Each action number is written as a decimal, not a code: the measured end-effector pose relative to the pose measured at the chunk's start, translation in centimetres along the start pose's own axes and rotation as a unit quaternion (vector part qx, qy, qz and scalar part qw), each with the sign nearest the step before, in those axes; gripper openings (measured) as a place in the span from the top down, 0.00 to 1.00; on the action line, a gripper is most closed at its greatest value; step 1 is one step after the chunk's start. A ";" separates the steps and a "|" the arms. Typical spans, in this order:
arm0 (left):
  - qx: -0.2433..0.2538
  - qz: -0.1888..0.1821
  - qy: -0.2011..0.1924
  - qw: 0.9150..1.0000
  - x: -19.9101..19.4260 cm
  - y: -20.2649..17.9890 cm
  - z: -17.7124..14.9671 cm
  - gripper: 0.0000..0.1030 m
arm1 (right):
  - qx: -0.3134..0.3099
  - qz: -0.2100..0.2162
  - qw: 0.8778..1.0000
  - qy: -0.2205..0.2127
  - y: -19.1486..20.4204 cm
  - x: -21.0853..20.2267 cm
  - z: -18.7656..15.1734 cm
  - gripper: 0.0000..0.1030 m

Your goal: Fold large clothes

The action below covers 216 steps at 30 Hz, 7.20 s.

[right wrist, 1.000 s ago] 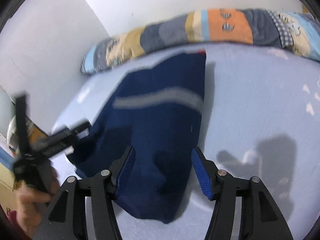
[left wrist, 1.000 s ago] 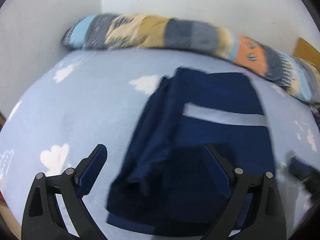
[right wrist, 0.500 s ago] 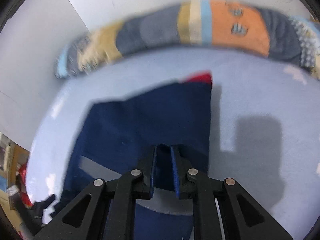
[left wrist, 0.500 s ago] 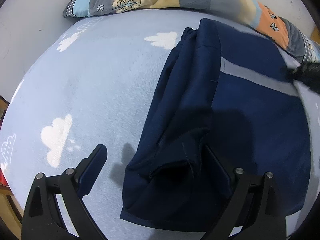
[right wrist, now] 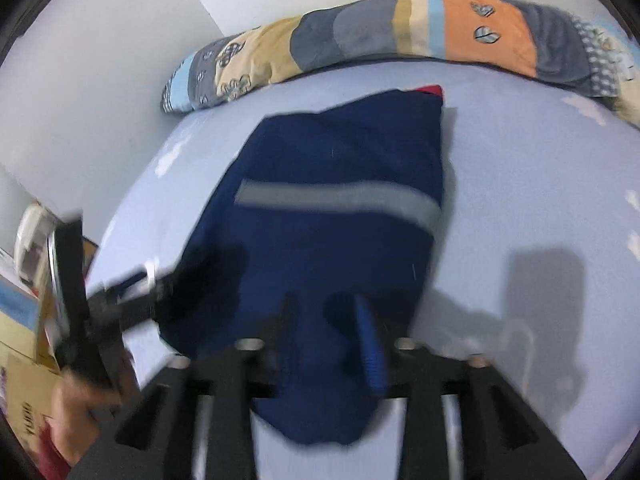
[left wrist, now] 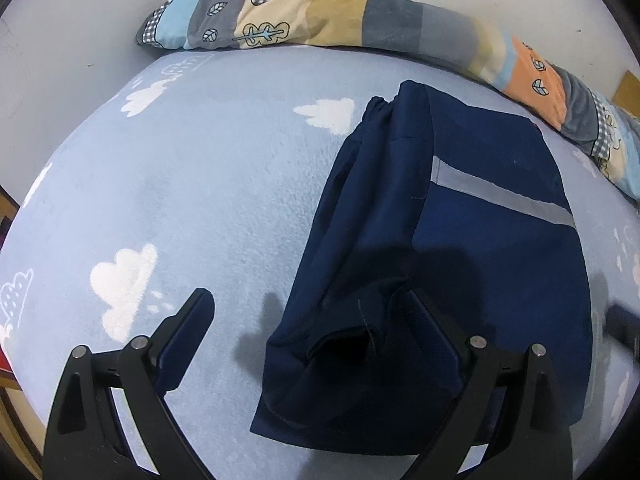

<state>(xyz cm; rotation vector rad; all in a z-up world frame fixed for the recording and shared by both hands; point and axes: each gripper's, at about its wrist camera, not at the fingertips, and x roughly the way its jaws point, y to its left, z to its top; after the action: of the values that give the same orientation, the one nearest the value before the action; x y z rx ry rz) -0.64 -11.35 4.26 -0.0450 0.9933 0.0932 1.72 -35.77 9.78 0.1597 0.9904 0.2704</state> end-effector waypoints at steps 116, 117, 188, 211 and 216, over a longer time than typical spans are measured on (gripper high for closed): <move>0.006 -0.232 0.078 0.969 3.1 -1.5 2.8 0.79 | 0.067 0.127 0.989 -0.038 -4.0 3.6 2.2 0.57; 0.010 -0.235 0.080 0.969 2.9 -1.9 2.4 0.79 | 0.064 0.125 0.989 -0.039 -4.0 3.1 2.1 0.57; 0.171 -0.150 -0.090 0.970 -14.3 -9.9 -14.5 0.29 | 0.038 -0.052 0.996 -0.054 -5.6 -12.8 -15.3 0.71; 0.150 -0.130 -0.022 0.980 -7.9 -13.5 -10.7 0.22 | 0.060 -0.059 0.996 -0.029 -8.1 -7.6 -9.1 0.69; 0.156 -0.128 -0.011 0.979 -8.7 -12.9 -13.8 0.22 | 0.035 -0.056 0.998 -0.008 -6.1 -9.2 -14.6 0.66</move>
<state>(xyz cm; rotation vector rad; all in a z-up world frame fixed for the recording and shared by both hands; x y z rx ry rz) -15.58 -25.77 3.96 0.1151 0.9631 -0.2989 -14.44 -44.15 7.69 0.1688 0.9897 0.1310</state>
